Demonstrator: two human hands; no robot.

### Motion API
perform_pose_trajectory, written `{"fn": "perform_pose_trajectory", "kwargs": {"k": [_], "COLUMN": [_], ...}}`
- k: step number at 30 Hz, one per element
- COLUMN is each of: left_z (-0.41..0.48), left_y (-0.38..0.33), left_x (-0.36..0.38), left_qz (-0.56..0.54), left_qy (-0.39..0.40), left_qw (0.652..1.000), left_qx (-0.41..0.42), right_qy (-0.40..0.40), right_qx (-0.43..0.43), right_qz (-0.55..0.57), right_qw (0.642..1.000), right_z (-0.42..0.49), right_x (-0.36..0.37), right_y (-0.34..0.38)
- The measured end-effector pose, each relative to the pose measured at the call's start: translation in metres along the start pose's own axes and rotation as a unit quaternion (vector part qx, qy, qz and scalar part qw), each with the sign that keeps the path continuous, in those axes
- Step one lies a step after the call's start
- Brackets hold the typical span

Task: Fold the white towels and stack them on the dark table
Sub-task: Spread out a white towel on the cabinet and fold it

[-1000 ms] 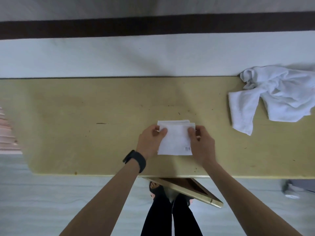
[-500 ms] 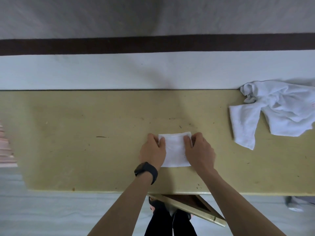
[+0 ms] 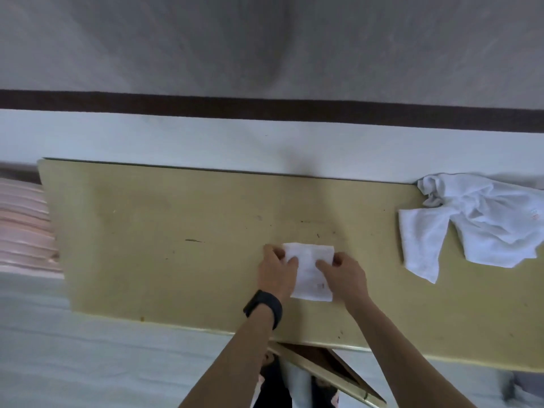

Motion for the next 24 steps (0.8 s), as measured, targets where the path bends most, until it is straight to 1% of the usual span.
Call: {"fn": "perform_pose_trajectory", "kwargs": {"k": [2, 3, 4, 6, 8, 9, 11, 14, 18, 19, 20, 21, 23, 24], "left_z": [-0.018, -0.029, -0.043, -0.071, -0.108, -0.128, -0.167, -0.238, -0.340, -0.370, -0.395, -0.425, -0.491, -0.534], "left_y": [-0.022, -0.035, -0.048, -0.072, -0.090, -0.098, -0.109, -0.112, -0.085, -0.071, -0.061, -0.048, -0.014, 0.014], "left_x": [-0.018, -0.030, -0.046, -0.076, -0.117, -0.141, -0.188, -0.272, -0.383, -0.411, -0.433, -0.457, -0.505, -0.534], "left_qz": [-0.046, -0.049, -0.045, -0.037, -0.055, -0.067, -0.080, -0.093, -0.112, -0.118, -0.122, -0.131, -0.156, -0.170], "left_qy": [0.010, 0.013, 0.010, -0.002, -0.029, -0.049, -0.095, -0.175, -0.274, -0.300, -0.318, -0.340, -0.389, -0.416], "left_qw": [0.998, 0.995, 0.992, 0.984, 0.977, 0.973, 0.963, 0.947, 0.919, 0.910, 0.902, 0.893, 0.867, 0.850], "left_qx": [0.050, 0.086, 0.121, 0.173, 0.202, 0.214, 0.239, 0.254, 0.262, 0.261, 0.264, 0.264, 0.271, 0.274], "right_qy": [-0.013, -0.021, -0.030, -0.033, -0.034, -0.047, -0.079, -0.097, -0.049, -0.025, 0.004, 0.046, 0.153, 0.204], "right_qx": [-0.060, -0.099, -0.151, -0.260, -0.362, -0.404, -0.471, -0.553, -0.630, -0.646, -0.650, -0.651, -0.641, -0.643], "right_qz": [0.044, 0.063, 0.072, 0.050, -0.010, -0.036, -0.056, -0.056, -0.001, 0.023, 0.046, 0.068, 0.088, 0.081], "right_qw": [0.997, 0.993, 0.986, 0.964, 0.932, 0.913, 0.877, 0.826, 0.775, 0.763, 0.759, 0.754, 0.747, 0.734], "right_z": [-0.015, -0.026, -0.040, -0.073, -0.117, -0.140, -0.187, -0.275, -0.409, -0.449, -0.479, -0.511, -0.578, -0.623], "right_x": [-0.018, -0.029, -0.040, -0.057, -0.066, -0.070, -0.076, -0.069, -0.032, -0.019, -0.007, 0.011, 0.057, 0.092], "right_y": [0.018, 0.030, 0.047, 0.084, 0.124, 0.142, 0.177, 0.227, 0.278, 0.287, 0.294, 0.301, 0.311, 0.313]}}
Point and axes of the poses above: each hand's wrist, its own z-axis towards the middle knuckle, its own x-axis out of the palm, y = z × x, the point moved 10 cm from there along z, towards the middle knuckle, and after that the axes turned 14 degrees about -z, right-handed, at the moved point
